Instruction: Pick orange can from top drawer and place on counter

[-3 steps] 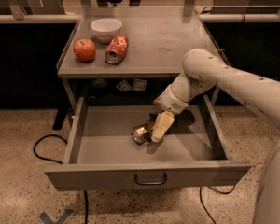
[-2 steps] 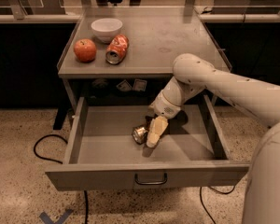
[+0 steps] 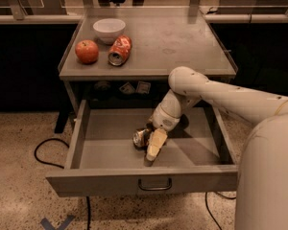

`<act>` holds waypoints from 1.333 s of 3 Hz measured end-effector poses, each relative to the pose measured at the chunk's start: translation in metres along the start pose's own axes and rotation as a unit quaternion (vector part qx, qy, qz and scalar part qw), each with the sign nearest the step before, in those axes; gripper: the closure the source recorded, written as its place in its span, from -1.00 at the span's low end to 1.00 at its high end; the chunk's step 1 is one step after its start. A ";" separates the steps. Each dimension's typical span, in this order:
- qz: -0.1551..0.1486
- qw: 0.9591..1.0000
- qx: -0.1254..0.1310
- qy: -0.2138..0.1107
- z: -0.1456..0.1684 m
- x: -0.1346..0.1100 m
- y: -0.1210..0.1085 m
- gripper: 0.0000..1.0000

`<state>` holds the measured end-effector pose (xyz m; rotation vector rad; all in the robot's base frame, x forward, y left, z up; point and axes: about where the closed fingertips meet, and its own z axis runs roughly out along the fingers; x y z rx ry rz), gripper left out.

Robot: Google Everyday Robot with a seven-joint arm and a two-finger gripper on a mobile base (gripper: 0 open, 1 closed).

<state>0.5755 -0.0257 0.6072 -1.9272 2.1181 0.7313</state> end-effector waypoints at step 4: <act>0.005 1.000 0.025 0.014 -0.024 -0.002 0.007 0.74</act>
Offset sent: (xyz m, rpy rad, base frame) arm 0.0000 0.0000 0.0000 0.0000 0.0001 0.0000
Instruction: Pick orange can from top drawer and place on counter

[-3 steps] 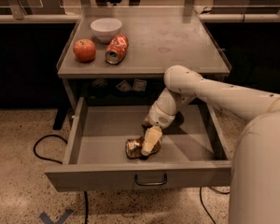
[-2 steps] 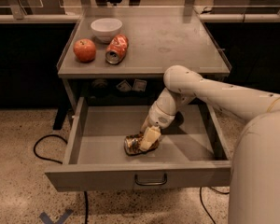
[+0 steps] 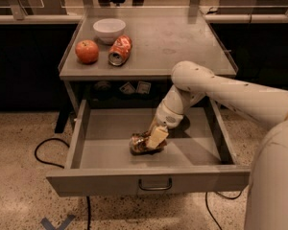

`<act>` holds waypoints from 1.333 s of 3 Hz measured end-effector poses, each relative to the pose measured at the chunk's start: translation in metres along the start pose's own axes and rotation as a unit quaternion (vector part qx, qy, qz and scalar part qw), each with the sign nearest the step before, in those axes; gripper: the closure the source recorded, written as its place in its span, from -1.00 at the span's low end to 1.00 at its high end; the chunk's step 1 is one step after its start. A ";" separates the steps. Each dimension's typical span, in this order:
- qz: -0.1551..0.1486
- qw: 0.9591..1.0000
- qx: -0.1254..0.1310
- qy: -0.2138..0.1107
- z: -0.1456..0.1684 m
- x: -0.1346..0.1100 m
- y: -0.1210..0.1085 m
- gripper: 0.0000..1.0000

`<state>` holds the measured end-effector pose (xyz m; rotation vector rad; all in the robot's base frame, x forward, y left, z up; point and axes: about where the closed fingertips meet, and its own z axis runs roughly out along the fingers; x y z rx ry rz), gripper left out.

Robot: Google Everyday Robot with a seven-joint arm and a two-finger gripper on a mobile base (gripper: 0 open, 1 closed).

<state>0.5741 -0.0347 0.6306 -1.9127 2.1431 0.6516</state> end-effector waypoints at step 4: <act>0.034 0.942 0.168 0.289 -0.208 -0.068 0.008 1.00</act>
Offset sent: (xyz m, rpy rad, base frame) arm -0.0017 -0.0566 0.2606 -0.6922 -0.2098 -0.0971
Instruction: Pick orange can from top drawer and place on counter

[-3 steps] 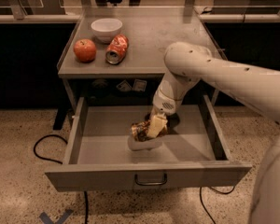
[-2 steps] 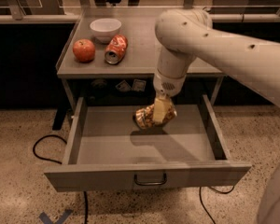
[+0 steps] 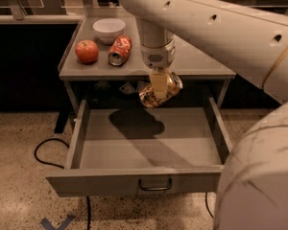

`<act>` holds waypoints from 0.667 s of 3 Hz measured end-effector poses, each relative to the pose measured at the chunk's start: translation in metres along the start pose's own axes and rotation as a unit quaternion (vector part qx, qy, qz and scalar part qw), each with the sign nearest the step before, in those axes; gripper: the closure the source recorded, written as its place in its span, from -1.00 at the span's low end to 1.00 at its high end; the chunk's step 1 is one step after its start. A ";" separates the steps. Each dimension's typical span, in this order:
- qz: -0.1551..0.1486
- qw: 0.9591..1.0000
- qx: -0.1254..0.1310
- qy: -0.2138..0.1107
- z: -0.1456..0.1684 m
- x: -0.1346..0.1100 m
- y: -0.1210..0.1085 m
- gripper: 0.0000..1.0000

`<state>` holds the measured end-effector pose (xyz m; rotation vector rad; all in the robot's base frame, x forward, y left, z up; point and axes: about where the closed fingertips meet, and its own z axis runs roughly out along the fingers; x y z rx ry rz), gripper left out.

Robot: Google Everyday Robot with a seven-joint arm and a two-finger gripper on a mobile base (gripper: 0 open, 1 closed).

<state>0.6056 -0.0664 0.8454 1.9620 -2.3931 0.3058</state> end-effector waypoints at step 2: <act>0.020 0.999 0.034 0.017 -0.016 0.006 -0.035 1.00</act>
Offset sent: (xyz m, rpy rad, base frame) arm 0.1108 -0.0517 0.1032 -0.2273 -0.2096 -0.1589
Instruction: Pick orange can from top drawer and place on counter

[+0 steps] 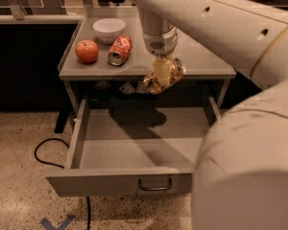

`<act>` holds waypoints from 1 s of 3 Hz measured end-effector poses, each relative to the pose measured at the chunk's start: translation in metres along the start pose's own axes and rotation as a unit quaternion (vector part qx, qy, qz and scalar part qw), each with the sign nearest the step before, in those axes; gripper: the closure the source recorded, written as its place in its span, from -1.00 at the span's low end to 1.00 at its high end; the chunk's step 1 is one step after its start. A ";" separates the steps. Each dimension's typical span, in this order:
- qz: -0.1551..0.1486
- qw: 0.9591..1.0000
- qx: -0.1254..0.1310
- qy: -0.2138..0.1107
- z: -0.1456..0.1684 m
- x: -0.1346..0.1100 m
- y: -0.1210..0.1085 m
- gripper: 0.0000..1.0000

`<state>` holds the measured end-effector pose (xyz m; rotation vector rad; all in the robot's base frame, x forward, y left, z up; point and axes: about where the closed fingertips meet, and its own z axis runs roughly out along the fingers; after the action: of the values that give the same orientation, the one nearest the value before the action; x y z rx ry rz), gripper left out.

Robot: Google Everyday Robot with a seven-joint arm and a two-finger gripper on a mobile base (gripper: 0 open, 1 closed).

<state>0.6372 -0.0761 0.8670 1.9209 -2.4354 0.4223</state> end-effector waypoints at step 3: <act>0.048 0.991 0.117 0.048 -0.047 0.009 -0.104 1.00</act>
Offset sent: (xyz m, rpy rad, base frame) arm 0.0538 -0.0070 0.0292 -0.1343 -0.0877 -0.0320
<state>0.7266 -0.0960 0.9352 1.8167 -2.5198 0.8189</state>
